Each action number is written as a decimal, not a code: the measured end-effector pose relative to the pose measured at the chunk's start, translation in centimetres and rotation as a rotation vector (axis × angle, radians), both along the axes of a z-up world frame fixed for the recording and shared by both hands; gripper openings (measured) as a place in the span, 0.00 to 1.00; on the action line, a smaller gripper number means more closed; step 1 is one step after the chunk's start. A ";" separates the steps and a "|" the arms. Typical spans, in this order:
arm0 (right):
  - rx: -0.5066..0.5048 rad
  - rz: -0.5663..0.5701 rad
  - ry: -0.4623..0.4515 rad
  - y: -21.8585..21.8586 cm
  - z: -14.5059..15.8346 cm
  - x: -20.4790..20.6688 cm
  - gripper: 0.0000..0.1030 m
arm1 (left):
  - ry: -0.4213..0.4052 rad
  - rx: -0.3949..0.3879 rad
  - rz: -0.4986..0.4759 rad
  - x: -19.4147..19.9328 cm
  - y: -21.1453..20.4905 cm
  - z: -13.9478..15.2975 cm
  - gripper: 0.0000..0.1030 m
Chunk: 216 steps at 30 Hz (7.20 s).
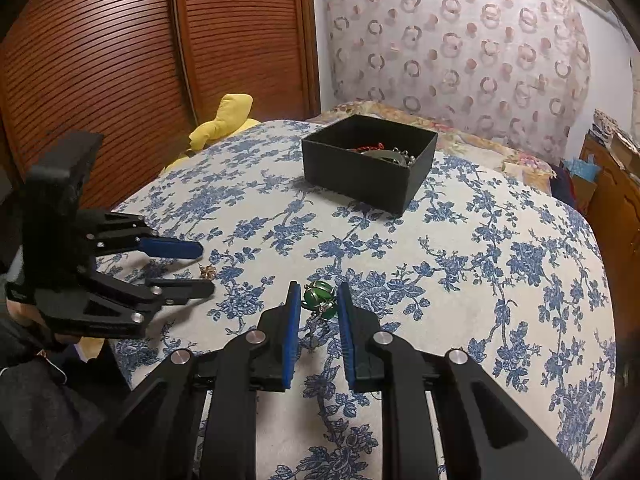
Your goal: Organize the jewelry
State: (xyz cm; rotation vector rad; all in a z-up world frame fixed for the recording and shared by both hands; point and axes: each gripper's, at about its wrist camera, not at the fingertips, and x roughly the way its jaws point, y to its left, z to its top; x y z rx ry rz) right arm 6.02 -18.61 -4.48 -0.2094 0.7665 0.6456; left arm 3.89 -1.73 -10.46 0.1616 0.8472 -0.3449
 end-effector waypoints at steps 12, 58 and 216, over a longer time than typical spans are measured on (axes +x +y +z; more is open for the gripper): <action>0.001 0.020 -0.005 0.7 0.2 -0.5 0.20 | -0.010 -0.027 -0.001 -0.1 0.1 -0.1 0.14; -0.009 -0.017 -0.043 4.8 2.8 17.8 0.20 | -0.131 -0.143 0.108 19.3 1.9 5.1 0.14; 0.196 -0.431 -0.259 -4.0 6.9 -1.8 0.98 | -0.397 -0.089 0.296 -0.7 1.9 12.9 0.93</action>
